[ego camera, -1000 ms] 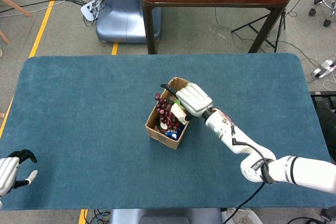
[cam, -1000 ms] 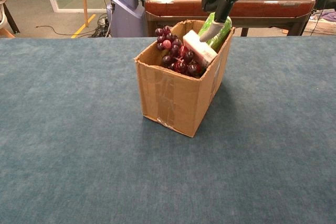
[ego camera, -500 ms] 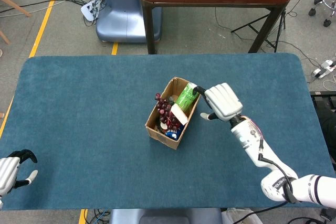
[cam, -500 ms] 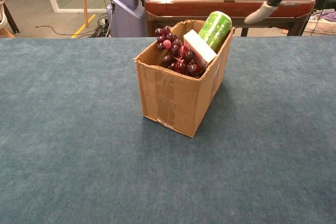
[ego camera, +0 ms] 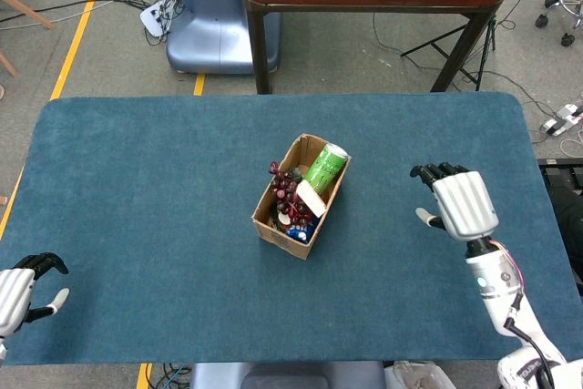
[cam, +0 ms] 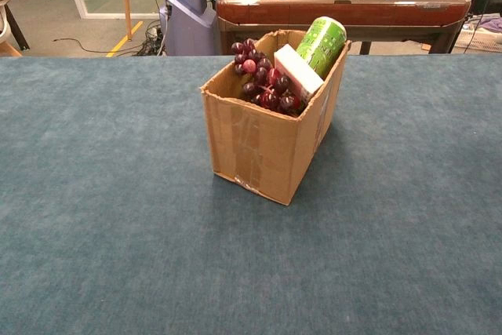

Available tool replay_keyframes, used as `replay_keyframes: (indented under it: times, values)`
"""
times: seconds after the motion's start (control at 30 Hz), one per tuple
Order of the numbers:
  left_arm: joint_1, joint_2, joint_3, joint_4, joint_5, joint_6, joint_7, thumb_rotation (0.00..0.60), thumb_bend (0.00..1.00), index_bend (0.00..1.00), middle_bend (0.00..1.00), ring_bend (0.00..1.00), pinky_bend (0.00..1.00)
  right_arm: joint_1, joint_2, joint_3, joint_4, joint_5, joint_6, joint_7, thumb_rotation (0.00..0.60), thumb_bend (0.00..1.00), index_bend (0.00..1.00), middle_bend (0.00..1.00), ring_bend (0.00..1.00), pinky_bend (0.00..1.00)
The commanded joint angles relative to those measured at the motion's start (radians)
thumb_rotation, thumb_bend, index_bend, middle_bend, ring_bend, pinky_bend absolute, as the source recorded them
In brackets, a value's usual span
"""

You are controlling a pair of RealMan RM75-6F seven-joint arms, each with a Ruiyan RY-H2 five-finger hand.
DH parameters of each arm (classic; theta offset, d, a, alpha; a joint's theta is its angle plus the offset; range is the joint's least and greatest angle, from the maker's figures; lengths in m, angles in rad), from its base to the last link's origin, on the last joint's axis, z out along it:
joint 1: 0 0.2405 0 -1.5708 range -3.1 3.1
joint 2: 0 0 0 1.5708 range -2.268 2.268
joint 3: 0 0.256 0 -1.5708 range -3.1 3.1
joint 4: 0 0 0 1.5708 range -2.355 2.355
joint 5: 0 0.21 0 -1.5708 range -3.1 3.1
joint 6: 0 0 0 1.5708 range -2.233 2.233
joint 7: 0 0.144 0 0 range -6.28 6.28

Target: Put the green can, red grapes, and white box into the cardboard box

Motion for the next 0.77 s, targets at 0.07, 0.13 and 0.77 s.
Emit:
replay_keyframes:
  times: [0.07, 0.13, 0.77]
  values:
    - [0.005, -0.026, -0.01, 0.036, 0.029, 0.036, -0.035, 0.6, 0.28, 0.44, 0.36, 0.31, 0.53, -0.121, -0.049, -0.046, 0.102, -0.103, 0.129, 0.1, 0.6, 0.0, 0.4, 0.47, 0.44, 0.6]
    - [0.005, -0.036, -0.013, 0.049, 0.036, 0.045, -0.045, 0.6, 0.28, 0.43, 0.36, 0.31, 0.53, -0.167, -0.07, -0.058, 0.146, -0.131, 0.177, 0.132, 0.6, 0.0, 0.4, 0.47, 0.44, 0.6]
    - [-0.001, -0.07, -0.021, 0.087, 0.05, 0.065, -0.06, 0.6, 0.28, 0.43, 0.36, 0.31, 0.53, -0.385, -0.128, -0.042, 0.353, -0.161, 0.289, 0.322, 0.6, 0.0, 0.4, 0.47, 0.44, 0.6]
